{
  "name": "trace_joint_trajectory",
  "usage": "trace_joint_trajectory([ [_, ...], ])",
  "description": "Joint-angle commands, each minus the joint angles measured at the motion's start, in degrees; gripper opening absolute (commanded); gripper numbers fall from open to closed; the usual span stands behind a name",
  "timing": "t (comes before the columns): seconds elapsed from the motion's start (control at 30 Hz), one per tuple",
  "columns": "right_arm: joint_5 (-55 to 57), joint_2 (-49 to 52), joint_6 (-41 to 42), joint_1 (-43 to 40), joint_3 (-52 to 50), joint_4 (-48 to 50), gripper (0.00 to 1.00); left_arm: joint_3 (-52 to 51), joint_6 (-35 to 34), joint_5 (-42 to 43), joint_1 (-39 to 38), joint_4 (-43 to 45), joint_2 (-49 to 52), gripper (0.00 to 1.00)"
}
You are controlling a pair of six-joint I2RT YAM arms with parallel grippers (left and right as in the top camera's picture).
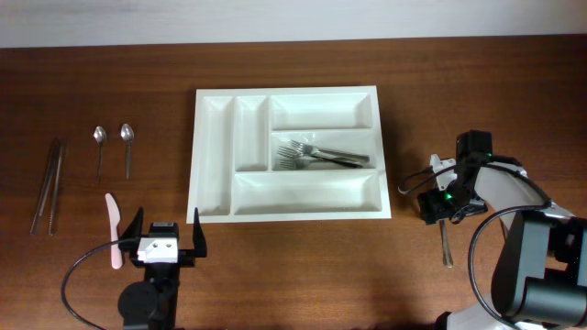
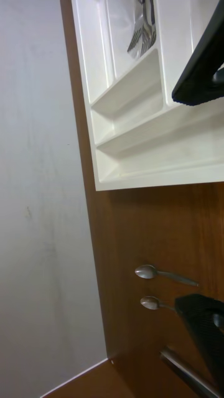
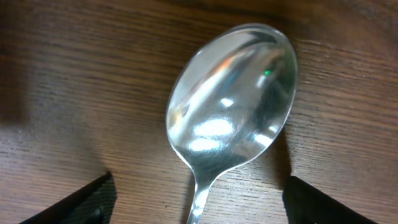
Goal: Pack container
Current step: 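Lower the right gripper onto the spoon and close on its neck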
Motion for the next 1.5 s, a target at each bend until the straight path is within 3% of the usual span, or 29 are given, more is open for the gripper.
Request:
trace_joint_trajectory([
  [0.0,1.11,1.42,0.07,-0.42,-0.28,0.57,0.72,-0.35,0.72,-0.17,0.22,-0.04,-0.44,0.99],
  [0.1,1.14,1.42,0.09,-0.42,-0.28,0.79,0.6,-0.35,0.72,-0.17,0.22,-0.04,-0.44,0.99],
  [0.27,1.14,1.42,0.09,-0.42,-0.28,0.92,0.56,-0.35,0.72,-0.17,0.22,-0.04,-0.44,0.99],
  [0.37,1.11,1.42,0.13,-0.55,-0.28,0.5,0.45,-0.35,0.72,-0.17,0.24,-0.04,-0.44,0.99],
  [1.07,0.7,1.42,2.51,-3.34,-0.28,-1.51,0.34,-0.35,0.72,-0.17,0.24,-0.04,-0.44,0.99],
  [1.3,0.7,1.42,2.47,-3.34,-0.28,-1.49,0.22,-0.35,0.72,-0.17,0.24,-0.04,-0.44,0.99],
  [1.47,0.72,1.42,2.47,-3.34,-0.28,-1.46,0.22,-0.35,0.74,-0.17,0.22,-0.04,-0.44,0.99],
])
